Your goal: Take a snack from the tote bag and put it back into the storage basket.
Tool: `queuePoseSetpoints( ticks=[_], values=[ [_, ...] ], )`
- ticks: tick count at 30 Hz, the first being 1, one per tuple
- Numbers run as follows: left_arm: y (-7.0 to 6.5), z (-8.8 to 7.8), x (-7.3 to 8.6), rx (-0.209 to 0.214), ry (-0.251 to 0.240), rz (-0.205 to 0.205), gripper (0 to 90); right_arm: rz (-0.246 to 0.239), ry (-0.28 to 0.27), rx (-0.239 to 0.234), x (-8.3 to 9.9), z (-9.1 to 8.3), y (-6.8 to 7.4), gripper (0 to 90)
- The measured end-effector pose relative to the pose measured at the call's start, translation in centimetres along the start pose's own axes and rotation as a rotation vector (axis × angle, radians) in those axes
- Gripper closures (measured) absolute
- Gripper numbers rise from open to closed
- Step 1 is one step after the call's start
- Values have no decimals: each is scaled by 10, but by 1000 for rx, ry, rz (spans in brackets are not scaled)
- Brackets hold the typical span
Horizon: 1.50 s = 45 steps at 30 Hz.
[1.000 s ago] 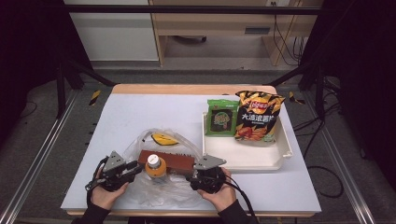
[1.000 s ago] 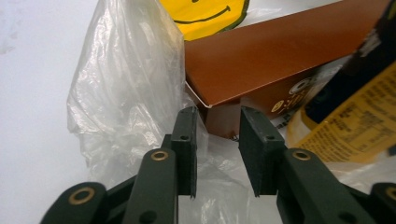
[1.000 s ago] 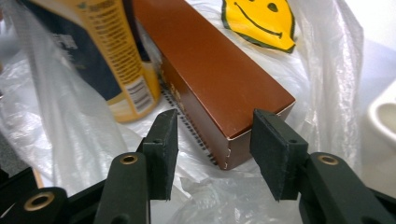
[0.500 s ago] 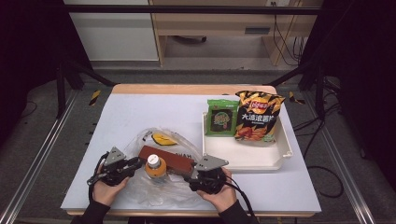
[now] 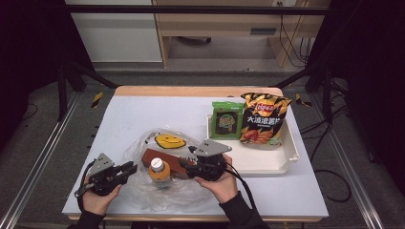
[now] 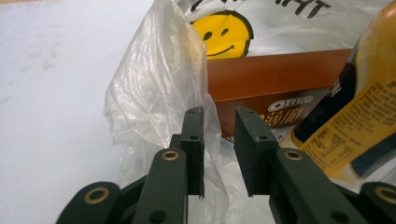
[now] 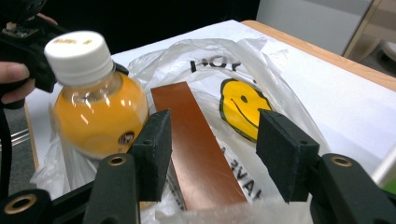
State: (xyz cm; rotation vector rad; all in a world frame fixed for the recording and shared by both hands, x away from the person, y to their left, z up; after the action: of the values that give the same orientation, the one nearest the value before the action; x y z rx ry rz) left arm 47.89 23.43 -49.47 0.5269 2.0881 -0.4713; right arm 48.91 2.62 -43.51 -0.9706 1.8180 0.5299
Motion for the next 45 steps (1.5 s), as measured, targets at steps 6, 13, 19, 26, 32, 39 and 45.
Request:
queuePoseSetpoints(
  ticks=[6,13,19,26,32,39,45],
  values=[
    [4,1,13,-9,35,1,796,-17,46,-42,5,16,2,547],
    [12,6,27,-36,75,2,804,-47,163,-47,33,35,5,464],
    [16,13,32,-37,90,-1,799,-50,228,-19,58,38,-2,326],
    [18,16,32,-40,96,-1,795,-60,262,-26,70,42,-2,342],
    [19,16,32,-44,95,0,792,-46,265,15,73,33,-4,419],
    [19,16,30,-44,83,5,788,-10,205,-23,59,27,1,367],
    [19,14,27,-42,67,10,787,1,221,-12,51,42,-1,338]
  ],
)
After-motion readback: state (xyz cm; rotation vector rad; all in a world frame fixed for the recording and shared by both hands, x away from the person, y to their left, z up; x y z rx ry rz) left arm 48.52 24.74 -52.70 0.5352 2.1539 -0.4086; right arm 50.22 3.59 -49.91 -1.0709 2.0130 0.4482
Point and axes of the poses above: each handheld gripper's, and its own axes: z roughly forward along the jaws, x roughly out of its underside, y roughly to its left, the point moved 10 cm from there along z, roughly forward along the jaws, and after that the axes turned 4 degrees about -z, right-handed, at the moved point
